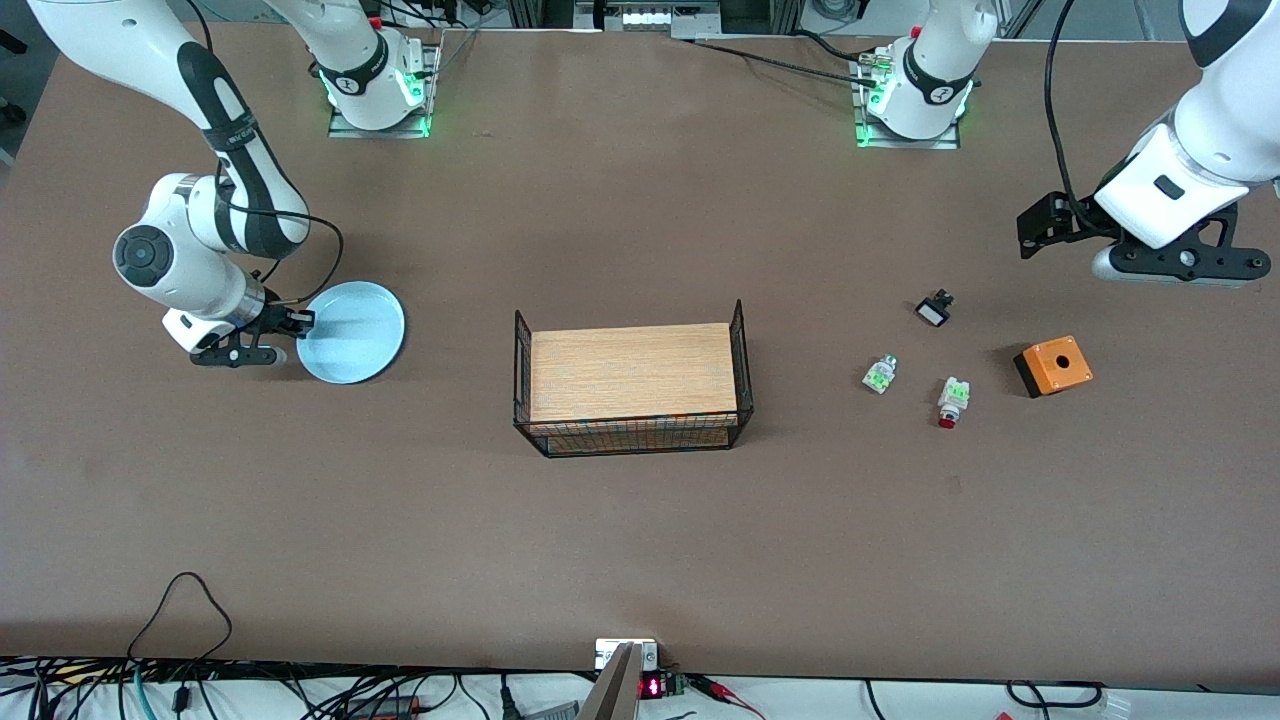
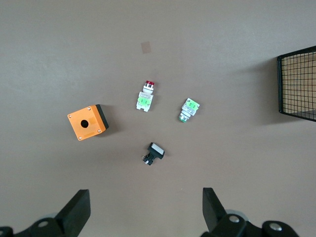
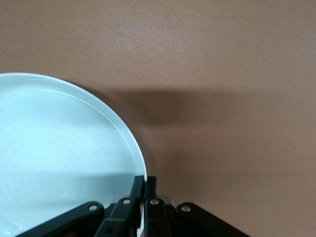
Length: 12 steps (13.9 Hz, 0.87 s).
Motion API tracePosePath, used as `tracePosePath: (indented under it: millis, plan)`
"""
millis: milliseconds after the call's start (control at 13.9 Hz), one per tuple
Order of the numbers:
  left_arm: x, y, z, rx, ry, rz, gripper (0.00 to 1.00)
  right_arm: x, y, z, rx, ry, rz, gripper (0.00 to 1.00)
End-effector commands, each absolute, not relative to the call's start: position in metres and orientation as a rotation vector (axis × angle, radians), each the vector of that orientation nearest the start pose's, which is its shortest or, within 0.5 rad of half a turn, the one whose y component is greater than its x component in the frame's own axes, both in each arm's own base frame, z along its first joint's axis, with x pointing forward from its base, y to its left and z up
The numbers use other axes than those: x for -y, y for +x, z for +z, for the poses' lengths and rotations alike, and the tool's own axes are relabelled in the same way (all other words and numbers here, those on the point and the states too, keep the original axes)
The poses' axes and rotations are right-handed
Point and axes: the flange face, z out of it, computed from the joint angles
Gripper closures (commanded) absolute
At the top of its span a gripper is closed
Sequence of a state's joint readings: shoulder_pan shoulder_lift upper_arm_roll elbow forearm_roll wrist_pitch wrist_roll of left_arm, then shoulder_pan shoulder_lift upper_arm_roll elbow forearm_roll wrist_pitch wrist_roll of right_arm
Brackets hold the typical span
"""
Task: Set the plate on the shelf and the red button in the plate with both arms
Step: 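Close the right gripper on the plate rim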
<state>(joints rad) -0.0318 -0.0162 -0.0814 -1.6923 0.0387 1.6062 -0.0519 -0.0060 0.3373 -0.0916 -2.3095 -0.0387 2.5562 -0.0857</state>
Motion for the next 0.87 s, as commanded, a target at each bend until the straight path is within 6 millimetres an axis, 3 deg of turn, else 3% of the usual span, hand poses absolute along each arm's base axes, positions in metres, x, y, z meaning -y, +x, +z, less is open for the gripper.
tracePosePath:
  millis: [0,216,361,577,794]
  plan:
    - [0.057,0.548,0.586,-0.126,-3.107,0.112,0.0,0.048,0.51,0.195,0.018,-3.185,0.171,1.0]
    - [0.057,0.548,0.586,-0.123,-3.107,0.112,0.0,0.048,0.513,0.214,-0.03,-3.173,0.171,1.0]
    - [0.057,0.548,0.586,-0.121,-3.107,0.109,0.0,0.046,0.515,0.237,-0.086,-3.172,0.158,1.0]
    - [0.056,0.548,0.586,-0.121,-3.107,0.112,0.0,0.028,0.529,0.302,-0.194,-3.143,0.221,1.0]
    - [0.056,0.548,0.586,-0.121,-3.107,0.112,0.0,0.012,0.554,0.387,-0.258,-3.067,0.312,1.0]
